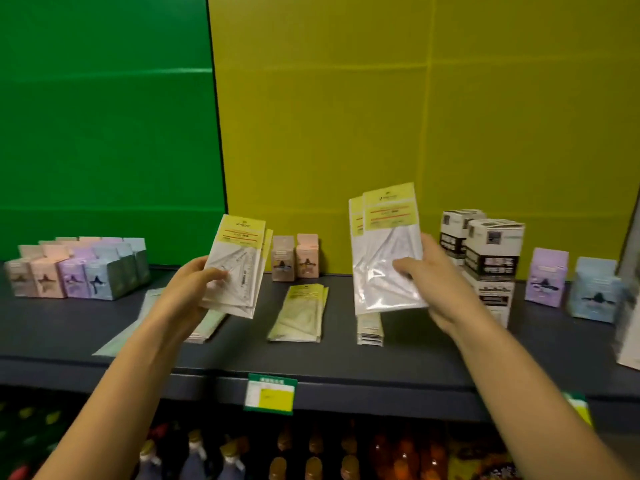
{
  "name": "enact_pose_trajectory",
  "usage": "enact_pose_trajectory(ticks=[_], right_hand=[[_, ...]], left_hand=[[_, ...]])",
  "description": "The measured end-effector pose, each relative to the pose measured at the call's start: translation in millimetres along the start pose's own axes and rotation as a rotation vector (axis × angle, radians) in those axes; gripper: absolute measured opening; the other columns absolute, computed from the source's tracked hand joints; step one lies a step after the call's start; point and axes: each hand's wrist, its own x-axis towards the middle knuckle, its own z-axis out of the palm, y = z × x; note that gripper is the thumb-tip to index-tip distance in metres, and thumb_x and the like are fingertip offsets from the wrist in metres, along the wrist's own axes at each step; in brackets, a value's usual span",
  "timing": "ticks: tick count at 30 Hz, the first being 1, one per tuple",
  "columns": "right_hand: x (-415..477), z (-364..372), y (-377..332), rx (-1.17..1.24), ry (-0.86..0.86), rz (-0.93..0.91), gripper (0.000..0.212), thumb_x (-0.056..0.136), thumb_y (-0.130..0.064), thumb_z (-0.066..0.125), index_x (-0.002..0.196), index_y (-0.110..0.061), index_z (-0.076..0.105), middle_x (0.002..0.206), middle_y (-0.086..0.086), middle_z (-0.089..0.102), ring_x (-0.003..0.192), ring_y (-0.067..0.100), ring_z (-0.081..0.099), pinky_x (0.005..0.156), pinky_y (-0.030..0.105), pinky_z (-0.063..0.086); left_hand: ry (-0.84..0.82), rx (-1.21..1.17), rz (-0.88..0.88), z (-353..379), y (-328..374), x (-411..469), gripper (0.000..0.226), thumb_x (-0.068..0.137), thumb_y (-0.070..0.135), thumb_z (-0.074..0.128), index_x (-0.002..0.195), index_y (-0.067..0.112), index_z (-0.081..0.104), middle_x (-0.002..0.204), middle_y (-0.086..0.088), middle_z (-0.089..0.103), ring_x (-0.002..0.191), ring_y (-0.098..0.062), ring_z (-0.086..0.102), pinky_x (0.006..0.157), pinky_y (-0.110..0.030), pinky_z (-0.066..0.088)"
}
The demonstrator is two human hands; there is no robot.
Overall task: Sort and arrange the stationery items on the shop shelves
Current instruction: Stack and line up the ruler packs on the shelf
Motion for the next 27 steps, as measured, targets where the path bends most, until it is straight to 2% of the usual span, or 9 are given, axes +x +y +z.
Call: enact_pose_trajectory(ticks=[3,6,10,13,15,17,20,23,27], right_hand=[[10.5,43.9,15.1,0.041,-0.013,0.105,0.039,0.089,0.003,0.038,0.125,-0.012,0.044,0.117,0.008,0.055,0.100,0.020,0.052,0.065,0.023,0.044],[20.8,80.5,32.9,0.052,-0.027,0.172,0.041,0.091,0.003,0.035,0.129,-0.010,0.042,0.117,0.008,0.055,0.100,0.020,0.053,0.058,0.021,0.042],[31.3,109.1,52.2,0.037,-0.001,0.227,0.044,0.090,0.002,0.035,0.131,-0.011,0.041,0.129,0.010,0.054,0.112,0.026,0.055,0.064,0.025,0.046],[32.3,116.3,57.6,-0.014,0.007,0.239,0.034,0.090,0.006,0.036,0.114,-0.013,0.051,0.110,0.005,0.059,0.098,0.020,0.057,0.064,0.023,0.046],[31.6,120.8,59.5,-0.097,-0.017,0.248,0.034,0.087,0.009,0.035,0.099,-0.017,0.053,0.101,0.003,0.059,0.094,0.018,0.056,0.072,0.026,0.047],[34.6,126.1,66.8,-0.179,-0.030,0.264,0.033,0.084,0.008,0.038,0.102,-0.015,0.054,0.106,0.005,0.061,0.101,0.023,0.056,0.078,0.030,0.046],[36.5,132.0,72.6,-0.328,-0.022,0.307,0.035,0.084,-0.005,0.045,0.119,-0.009,0.051,0.120,0.010,0.060,0.109,0.028,0.056,0.089,0.036,0.048],[34.6,135.2,74.6,-0.461,-0.030,0.334,0.038,0.086,-0.013,0.046,0.124,-0.008,0.046,0.126,0.012,0.057,0.114,0.029,0.054,0.094,0.037,0.046],[32.5,138.0,78.1,-0.571,-0.027,0.315,0.035,0.086,-0.017,0.047,0.118,-0.005,0.052,0.123,0.016,0.057,0.111,0.033,0.055,0.093,0.041,0.047]], left_hand=[[-0.015,0.069,-0.018,-20.0,-9.4,16.3,0.034,0.090,-0.003,0.042,0.123,0.003,0.045,0.107,-0.016,0.057,0.082,-0.025,0.059,0.063,-0.035,0.049],[-0.022,0.131,-0.019,-36.5,-20.0,28.9,0.034,0.090,-0.002,0.044,0.124,0.002,0.045,0.112,-0.017,0.057,0.084,-0.026,0.059,0.067,-0.037,0.050],[-0.056,0.150,-0.037,-51.3,-31.1,42.3,0.036,0.090,-0.004,0.044,0.126,0.000,0.044,0.114,-0.018,0.057,0.091,-0.029,0.058,0.074,-0.040,0.051],[-0.078,0.159,-0.049,-52.6,-37.3,47.9,0.035,0.090,-0.004,0.045,0.124,0.001,0.044,0.111,-0.015,0.057,0.094,-0.030,0.058,0.082,-0.044,0.050],[-0.097,0.150,-0.058,-50.6,-40.3,50.0,0.036,0.090,-0.004,0.044,0.125,0.002,0.043,0.111,-0.014,0.056,0.094,-0.029,0.057,0.076,-0.040,0.052],[-0.110,0.127,-0.063,-48.9,-41.8,51.0,0.038,0.090,-0.004,0.044,0.128,0.001,0.042,0.112,-0.014,0.055,0.093,-0.029,0.057,0.070,-0.035,0.051],[-0.121,0.093,-0.062,-48.8,-42.2,51.5,0.038,0.091,-0.004,0.043,0.128,0.002,0.041,0.113,-0.014,0.055,0.084,-0.023,0.058,0.063,-0.031,0.049],[-0.133,0.083,-0.052,-49.2,-42.3,51.1,0.037,0.091,-0.004,0.043,0.126,0.003,0.043,0.113,-0.014,0.056,0.084,-0.022,0.058,0.065,-0.031,0.050],[-0.140,0.087,-0.032,-42.4,-40.2,48.3,0.033,0.090,-0.002,0.044,0.122,0.006,0.045,0.113,-0.013,0.058,0.089,-0.024,0.059,0.071,-0.034,0.052]])
